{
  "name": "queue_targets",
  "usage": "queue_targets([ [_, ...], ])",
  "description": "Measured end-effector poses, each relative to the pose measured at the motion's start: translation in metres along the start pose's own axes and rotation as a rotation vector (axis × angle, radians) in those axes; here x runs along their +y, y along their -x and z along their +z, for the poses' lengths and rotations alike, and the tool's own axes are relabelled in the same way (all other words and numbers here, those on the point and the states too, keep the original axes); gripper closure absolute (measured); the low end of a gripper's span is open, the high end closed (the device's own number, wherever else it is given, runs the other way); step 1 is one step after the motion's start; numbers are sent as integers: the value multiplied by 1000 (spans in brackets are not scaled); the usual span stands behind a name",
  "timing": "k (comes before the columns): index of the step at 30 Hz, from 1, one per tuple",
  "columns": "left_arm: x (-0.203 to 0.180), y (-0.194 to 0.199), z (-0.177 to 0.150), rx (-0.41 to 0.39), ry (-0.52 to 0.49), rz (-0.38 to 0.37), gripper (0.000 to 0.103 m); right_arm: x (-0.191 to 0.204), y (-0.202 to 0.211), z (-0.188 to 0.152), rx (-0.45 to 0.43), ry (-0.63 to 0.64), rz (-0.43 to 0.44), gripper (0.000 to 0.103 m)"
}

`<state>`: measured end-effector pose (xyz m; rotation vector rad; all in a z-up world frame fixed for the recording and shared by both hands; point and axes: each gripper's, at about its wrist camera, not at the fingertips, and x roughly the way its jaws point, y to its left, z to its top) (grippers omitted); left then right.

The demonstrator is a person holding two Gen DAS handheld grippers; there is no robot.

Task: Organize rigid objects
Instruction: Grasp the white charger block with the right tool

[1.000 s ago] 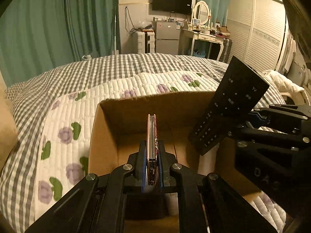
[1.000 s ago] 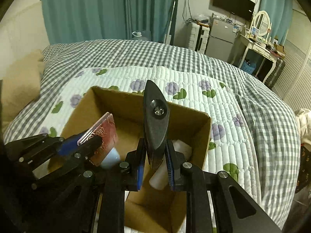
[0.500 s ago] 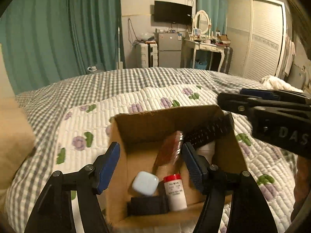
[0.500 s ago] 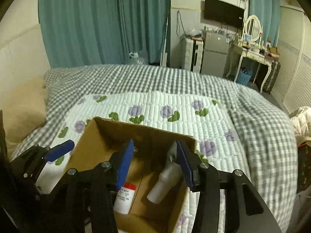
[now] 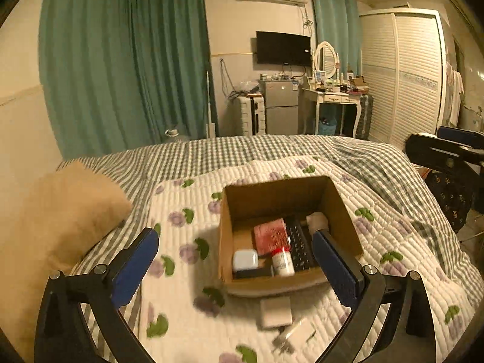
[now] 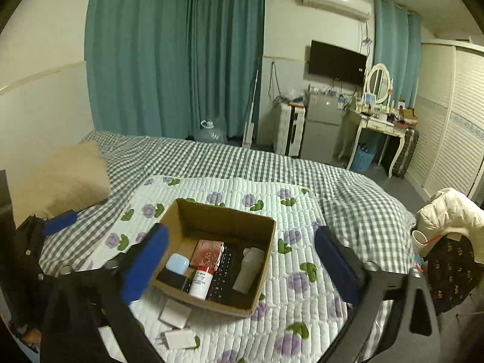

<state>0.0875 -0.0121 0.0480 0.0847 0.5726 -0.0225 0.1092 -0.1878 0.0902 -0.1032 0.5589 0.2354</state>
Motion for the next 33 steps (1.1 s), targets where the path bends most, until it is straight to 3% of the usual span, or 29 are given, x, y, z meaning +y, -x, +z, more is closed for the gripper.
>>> queue_targets([
  [6,14,-8,-47,73,68,-1,0,16,-8,-52,48,30,-30,0],
  [12,20,-49,-101,170,107,12,0,33,-78,-118,255,9,21,0],
  [16,23,-65,-130,211,71,47,0,43,-115,-155,365,-4,48,0],
  [20,32,-69,-136,239,107,37,0,50,-136,-177,436,-27,113,1],
  [22,33,-67,-136,234,113,40,0,58,-144,-185,467,-2,140,9],
  [29,30,-71,-137,251,103,56,0,81,-171,-199,550,13,237,24],
  [30,30,-72,-136,253,103,57,0,80,-175,-200,562,-1,247,29],
  [31,30,-73,-137,257,101,58,0,78,-178,-201,572,-20,268,41],
  [33,30,-74,-136,264,99,60,0,76,-176,-200,570,-34,290,50],
])
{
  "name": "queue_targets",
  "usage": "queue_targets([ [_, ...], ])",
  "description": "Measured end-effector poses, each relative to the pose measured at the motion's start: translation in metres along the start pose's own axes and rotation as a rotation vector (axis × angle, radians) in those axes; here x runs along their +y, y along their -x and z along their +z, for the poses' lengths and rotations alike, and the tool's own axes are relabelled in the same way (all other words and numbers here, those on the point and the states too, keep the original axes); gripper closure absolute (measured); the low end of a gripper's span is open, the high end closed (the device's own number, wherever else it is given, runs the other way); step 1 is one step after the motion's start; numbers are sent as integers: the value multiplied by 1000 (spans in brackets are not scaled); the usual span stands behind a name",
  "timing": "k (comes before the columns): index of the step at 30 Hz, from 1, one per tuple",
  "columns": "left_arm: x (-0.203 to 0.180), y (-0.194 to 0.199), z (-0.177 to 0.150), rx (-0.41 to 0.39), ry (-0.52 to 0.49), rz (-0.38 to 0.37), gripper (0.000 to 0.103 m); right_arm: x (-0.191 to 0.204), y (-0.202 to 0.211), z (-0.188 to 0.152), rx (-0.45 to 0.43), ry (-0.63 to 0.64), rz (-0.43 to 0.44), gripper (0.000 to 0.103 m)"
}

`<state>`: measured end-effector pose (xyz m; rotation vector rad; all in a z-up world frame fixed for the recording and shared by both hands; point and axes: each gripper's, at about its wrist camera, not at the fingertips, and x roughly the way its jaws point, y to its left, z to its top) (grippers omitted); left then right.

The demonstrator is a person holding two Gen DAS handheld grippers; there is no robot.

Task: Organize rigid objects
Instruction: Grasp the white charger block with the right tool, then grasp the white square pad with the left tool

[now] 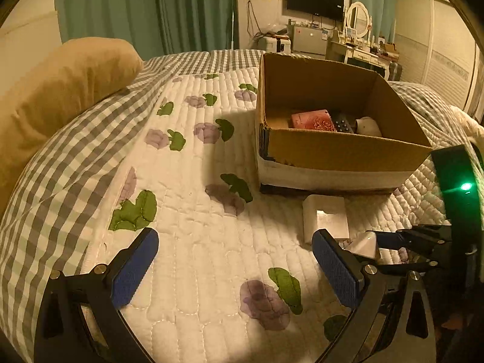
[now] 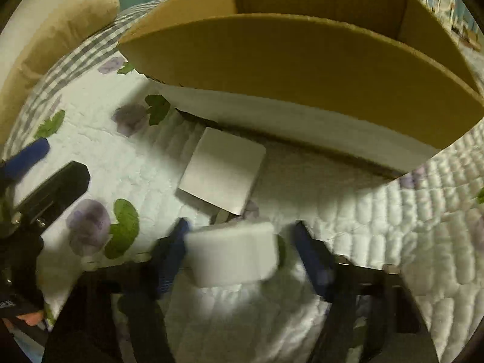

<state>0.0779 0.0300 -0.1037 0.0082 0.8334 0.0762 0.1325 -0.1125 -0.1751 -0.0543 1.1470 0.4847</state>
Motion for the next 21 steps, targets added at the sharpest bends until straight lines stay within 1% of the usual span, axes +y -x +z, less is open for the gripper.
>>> queue_targets([
  [3,-4,-1,2,13,-15,4,0,-7,15,-4,-24,-27,-16,50],
  [5,-10,0,4,18,-33,8,0,-16,31,-5,-47,-58,-20,50],
  [7,-19,1,7,16,-54,4,0,-28,55,-3,-90,-88,-34,50],
  [9,-31,2,12,14,-76,4,0,-37,74,-3,-118,-93,-66,50],
  [12,-46,-3,19,16,-90,-1,0,-50,99,6,-157,-56,-159,50],
  [13,-52,-5,21,19,-90,-9,0,-54,103,10,-161,-41,-181,50],
  [15,-61,-11,24,30,-86,-19,0,-66,103,20,-158,-47,-198,50],
  [16,-67,-17,25,54,-81,-14,0,-72,103,20,-153,-55,-206,50],
  [18,-78,-28,24,86,-77,-4,0,-79,96,20,-144,-79,-198,50],
  [21,-89,-47,20,114,-77,-20,0,-85,82,15,-130,-104,-184,50],
])
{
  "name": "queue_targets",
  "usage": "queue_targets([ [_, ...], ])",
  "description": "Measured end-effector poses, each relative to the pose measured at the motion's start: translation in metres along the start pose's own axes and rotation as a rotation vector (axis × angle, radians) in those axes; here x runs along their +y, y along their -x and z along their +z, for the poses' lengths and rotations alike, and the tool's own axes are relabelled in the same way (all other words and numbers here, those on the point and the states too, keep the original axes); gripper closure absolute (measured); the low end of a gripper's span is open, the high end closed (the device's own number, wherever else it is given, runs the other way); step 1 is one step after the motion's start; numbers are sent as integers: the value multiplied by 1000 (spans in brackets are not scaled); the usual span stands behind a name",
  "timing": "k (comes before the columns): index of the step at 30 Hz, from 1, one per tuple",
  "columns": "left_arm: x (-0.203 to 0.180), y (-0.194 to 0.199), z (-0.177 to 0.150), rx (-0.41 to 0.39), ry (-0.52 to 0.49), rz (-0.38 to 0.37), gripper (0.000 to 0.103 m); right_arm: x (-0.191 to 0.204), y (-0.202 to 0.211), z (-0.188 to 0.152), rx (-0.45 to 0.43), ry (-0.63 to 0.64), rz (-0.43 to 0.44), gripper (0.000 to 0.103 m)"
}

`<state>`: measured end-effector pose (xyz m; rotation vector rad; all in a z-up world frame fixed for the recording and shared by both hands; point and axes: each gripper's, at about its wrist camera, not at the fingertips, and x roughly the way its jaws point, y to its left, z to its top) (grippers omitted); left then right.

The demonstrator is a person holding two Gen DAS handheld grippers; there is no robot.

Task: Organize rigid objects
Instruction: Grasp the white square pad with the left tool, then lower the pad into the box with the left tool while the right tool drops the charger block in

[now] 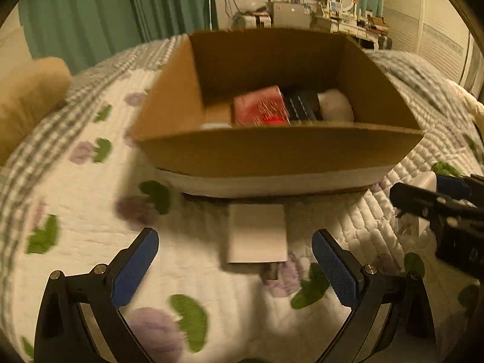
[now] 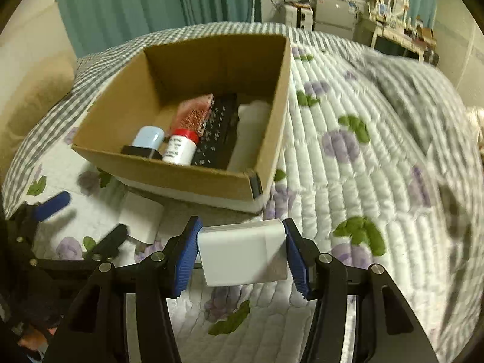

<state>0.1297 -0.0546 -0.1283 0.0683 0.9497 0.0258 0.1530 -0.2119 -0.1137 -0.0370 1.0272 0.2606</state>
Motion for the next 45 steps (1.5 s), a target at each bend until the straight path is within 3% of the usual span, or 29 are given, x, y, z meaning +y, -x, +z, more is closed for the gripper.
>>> queue_targets([
  [4,-9,-23,-1,60,-8,3,4,-6,-8,-5,12,-32,14,50],
  [8,-15,-39,2,85,-14,-4,19,-8,-10,-8,11,-45,21,50],
  [14,-20,-45,1,69,-28,-35,53,-12,-9,-12,4,-70,34,50],
  [28,-19,20,-11,-1,-91,-142,53,-17,17,-10,-70,-89,68,50],
  [38,3,87,43,-146,-62,-182,53,6,94,26,-231,29,80,50],
  [42,10,88,78,-203,-54,-147,53,13,111,60,-284,45,80,50],
  [45,15,66,99,-175,-65,-182,53,16,107,79,-288,39,97,50],
])
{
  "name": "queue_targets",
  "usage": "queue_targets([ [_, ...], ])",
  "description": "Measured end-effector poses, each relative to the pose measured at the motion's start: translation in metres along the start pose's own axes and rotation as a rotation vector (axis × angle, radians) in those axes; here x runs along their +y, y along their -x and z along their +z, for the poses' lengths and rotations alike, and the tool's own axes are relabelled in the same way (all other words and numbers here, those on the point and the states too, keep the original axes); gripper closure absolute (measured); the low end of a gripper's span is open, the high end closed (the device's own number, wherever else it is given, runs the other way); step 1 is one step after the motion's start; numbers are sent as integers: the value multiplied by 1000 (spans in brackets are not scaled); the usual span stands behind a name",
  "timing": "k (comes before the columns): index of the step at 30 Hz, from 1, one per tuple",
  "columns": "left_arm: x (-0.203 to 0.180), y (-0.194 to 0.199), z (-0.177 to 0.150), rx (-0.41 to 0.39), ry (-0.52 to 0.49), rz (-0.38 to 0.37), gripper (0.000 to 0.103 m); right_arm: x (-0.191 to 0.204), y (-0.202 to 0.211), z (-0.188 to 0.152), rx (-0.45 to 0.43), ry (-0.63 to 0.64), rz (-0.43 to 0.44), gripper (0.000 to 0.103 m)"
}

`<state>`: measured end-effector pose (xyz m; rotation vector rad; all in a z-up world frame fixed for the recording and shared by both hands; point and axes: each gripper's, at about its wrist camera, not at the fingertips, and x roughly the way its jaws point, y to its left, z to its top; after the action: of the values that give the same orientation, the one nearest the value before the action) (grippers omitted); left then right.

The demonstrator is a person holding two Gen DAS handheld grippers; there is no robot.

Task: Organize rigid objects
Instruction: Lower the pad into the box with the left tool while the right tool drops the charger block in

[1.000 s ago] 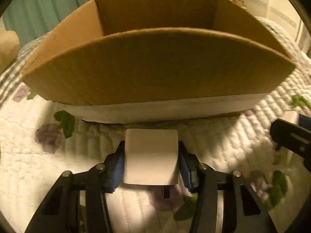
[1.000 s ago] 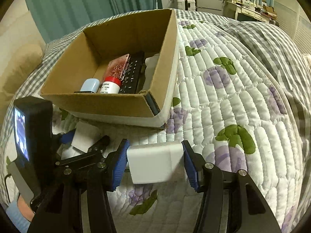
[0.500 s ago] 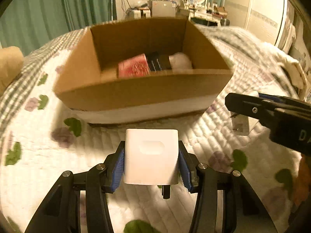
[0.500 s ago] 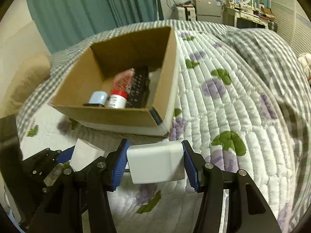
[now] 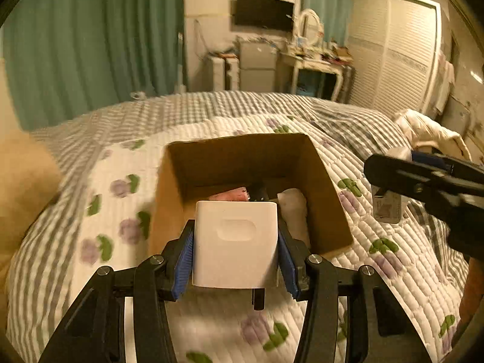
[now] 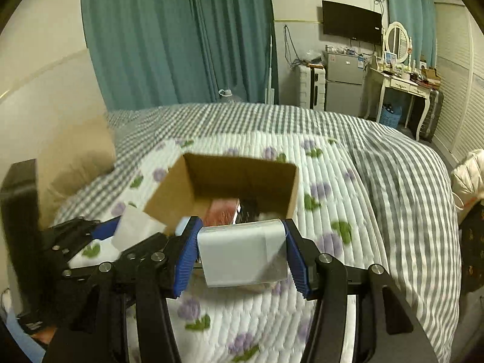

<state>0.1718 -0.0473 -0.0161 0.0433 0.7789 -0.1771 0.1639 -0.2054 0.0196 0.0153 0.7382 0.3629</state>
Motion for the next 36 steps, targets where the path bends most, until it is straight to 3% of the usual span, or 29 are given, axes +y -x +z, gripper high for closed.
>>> queue_targets([
  [6,13,-66,-2,107,-17,57,53,1,-39,8,54,-11,-18,50],
  [11,15,-82,-13,134,-1,55,52,-4,-58,-6,101,-30,-17,50],
  [17,20,-59,-6,45,15,88,38,-8,-57,-8,101,-41,-20,50],
  [24,30,-21,2,-30,31,126,38,-3,-63,-11,116,-42,-11,50],
  [33,48,-1,-11,-69,81,133,38,5,-110,-25,177,-21,-43,49],
  [36,48,8,-12,-85,88,135,38,6,-104,-23,146,-9,-81,42],
])
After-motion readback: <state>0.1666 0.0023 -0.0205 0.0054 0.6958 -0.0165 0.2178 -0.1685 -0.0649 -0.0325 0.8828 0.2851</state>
